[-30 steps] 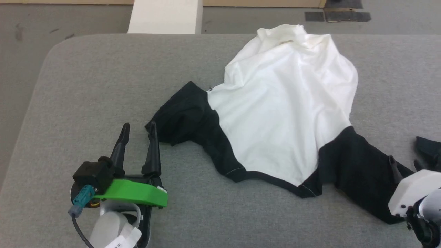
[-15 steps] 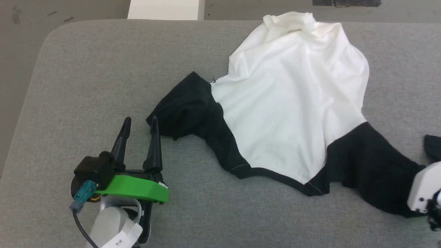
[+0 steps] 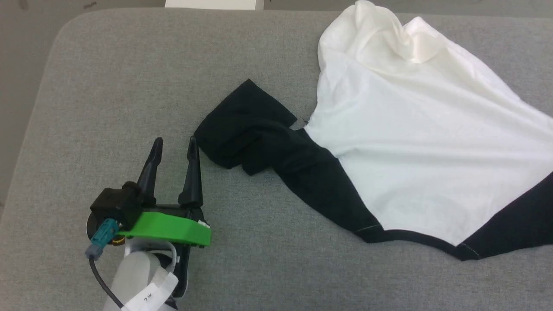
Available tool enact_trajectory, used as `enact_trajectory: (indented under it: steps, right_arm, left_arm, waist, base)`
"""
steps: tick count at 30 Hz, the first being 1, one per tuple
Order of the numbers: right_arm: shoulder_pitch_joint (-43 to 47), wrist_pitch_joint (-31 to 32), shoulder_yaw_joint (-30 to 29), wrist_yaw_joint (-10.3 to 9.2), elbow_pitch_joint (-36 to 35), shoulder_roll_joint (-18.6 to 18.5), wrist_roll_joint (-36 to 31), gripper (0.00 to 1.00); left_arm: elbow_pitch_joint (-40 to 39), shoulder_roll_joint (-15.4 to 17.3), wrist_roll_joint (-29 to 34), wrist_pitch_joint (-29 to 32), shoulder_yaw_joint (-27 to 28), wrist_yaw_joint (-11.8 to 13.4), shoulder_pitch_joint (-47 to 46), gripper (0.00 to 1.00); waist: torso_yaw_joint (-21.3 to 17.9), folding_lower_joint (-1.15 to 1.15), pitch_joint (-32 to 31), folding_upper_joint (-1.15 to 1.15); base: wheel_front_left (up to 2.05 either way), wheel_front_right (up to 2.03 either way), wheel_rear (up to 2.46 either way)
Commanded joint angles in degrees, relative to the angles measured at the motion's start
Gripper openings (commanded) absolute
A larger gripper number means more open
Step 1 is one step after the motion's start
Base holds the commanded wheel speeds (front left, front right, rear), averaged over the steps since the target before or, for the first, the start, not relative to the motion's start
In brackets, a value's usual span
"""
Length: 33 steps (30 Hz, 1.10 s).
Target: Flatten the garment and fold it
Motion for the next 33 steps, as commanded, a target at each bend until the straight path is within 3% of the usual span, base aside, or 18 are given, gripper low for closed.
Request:
enact_trajectory:
  steps: [1, 4, 5, 6, 7, 9, 11, 17, 24, 27, 33]
  right_arm:
    - [-1.65, -1.3, -0.01, -0.13, 1.23, -0.09, -0.88, 0.0]
    - [-3.94, -2.6, 0.43, -0.13, 4.28, 0.76, -0.75, 0.0]
    - [-4.57, -3.23, 0.73, -0.13, 5.39, 1.29, -0.26, 0.3]
    - [-4.91, -3.6, 0.97, -0.13, 6.19, 1.8, 0.1, 0.89]
    - [-5.23, -4.43, 1.09, -0.13, 6.82, 2.5, 0.6, 1.0]
    - [-5.28, -6.5, 1.05, -0.13, 6.95, 4.45, 2.12, 1.0]
    - [-2.9, -11.45, 3.29, -0.13, 3.27, 9.31, 5.67, 1.0]
    - [4.71, -17.88, 12.16, -0.13, -6.12, 15.75, 12.64, 1.0]
    - [12.88, -20.98, 21.4, -0.13, -14.05, 19.8, 16.23, 1.0]
    - [14.91, -21.39, 23.45, -0.13, -15.79, 20.35, 16.52, 1.0]
    - [16.58, -21.6, 27.0, -0.13, -17.8, 20.57, 18.4, 1.0]
  left_arm:
    - [-0.13, -0.07, 0.39, -0.26, 0.05, -0.45, -1.07, 1.0]
    - [0.02, -0.07, 0.47, -0.26, -0.08, -0.55, -1.39, 1.0]
    - [0.07, -0.07, 0.43, -0.26, -0.15, -0.57, -1.45, 1.0]
    - [0.15, -0.07, 0.39, -0.26, -0.21, -0.58, -1.47, 1.0]
    - [0.3, -0.07, 0.34, -0.26, -0.3, -0.59, -1.45, 1.0]
    - [0.77, -0.07, 0.26, -0.26, -0.52, -0.63, -1.22, 1.0]
    - [1.81, -0.07, 0.14, -0.26, -1.0, -0.71, -0.23, 1.0]
    - [4.98, -0.07, -0.31, -0.25, -3.98, -1.21, 1.95, 1.0]
    - [10.3, -0.07, -4.34, 6.44, -11.16, -1.61, 1.98, 1.0]
    - [12.55, -0.07, -6.9, 11.32, -13.42, 0.08, 0.56, 1.0]
    - [16.81, -0.07, -7.98, 20.21, -15.02, 5.84, -4.16, 1.0]
  waist:
    - [0.06, 0.0, 0.72, 0.0]
    - [0.09, 0.0, 0.98, 0.0]
    - [0.09, 0.0, 0.97, 0.0]
    - [0.08, 0.0, 0.89, 0.0]
    - [0.03, 0.0, 0.64, 0.0]
    - [-0.11, 0.0, -0.26, 0.0]
    - [-0.82, 0.0, -2.89, 0.0]
    - [-2.88, 0.0, -7.02, 0.0]
    - [-5.66, 0.0, -9.53, 0.0]
    - [-6.87, 0.0, -9.81, 0.0]
    - [-9.61, 0.0, -9.01, 0.0]
  base:
    - [0.0, 0.0, 0.0]
    - [0.0, 0.0, 0.0]
    - [0.0, 0.0, 0.0]
    - [0.0, 0.0, 0.0]
    - [0.0, 0.0, 0.0]
    - [0.0, 0.0, 0.0]
    - [0.0, 0.0, 0.0]
    - [0.0, 0.0, 0.0]
    - [0.0, 0.0, 0.0]
    - [0.0, 0.0, 0.0]
    - [0.0, 0.0, 0.0]
